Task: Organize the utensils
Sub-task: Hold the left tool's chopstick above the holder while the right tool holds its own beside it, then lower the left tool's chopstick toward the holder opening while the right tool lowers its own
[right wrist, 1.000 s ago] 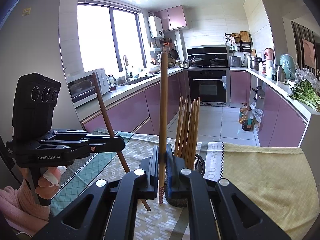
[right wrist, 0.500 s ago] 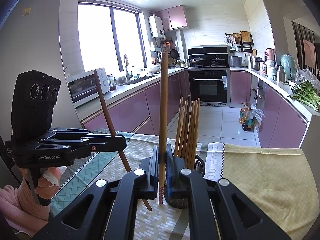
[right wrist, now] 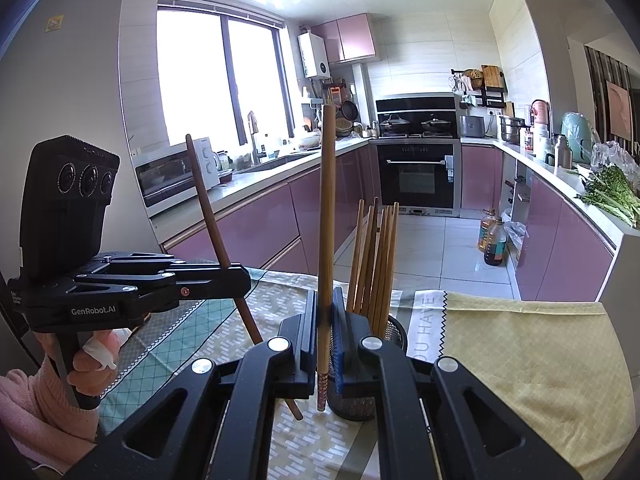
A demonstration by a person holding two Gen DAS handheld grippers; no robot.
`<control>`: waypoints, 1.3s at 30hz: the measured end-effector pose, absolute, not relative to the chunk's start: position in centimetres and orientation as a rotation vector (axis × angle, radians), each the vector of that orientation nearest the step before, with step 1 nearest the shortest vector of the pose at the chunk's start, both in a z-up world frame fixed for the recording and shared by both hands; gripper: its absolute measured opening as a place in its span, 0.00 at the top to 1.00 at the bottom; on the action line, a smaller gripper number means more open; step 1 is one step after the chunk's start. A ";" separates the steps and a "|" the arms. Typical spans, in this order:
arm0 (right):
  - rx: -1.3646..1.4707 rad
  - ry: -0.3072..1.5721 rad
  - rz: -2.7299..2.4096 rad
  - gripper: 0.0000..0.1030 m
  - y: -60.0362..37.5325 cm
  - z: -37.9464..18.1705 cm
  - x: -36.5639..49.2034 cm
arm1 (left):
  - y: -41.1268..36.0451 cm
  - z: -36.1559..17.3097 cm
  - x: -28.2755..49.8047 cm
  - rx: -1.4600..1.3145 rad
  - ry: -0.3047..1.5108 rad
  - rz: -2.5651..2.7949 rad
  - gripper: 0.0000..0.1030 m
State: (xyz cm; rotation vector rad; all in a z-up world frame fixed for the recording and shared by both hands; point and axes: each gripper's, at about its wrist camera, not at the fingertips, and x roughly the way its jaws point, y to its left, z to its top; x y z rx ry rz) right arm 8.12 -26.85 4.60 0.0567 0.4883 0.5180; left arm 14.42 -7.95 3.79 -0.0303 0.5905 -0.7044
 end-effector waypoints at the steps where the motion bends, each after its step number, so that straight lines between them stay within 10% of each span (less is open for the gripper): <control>1: 0.055 0.487 0.519 0.94 -26.9 4.6 8.2 | -7.9 3.9 14.4 -0.030 0.589 -0.705 0.93; 39: 0.041 0.458 0.524 0.94 -27.3 5.4 8.7 | -8.1 5.3 14.5 -0.013 0.546 -0.709 0.93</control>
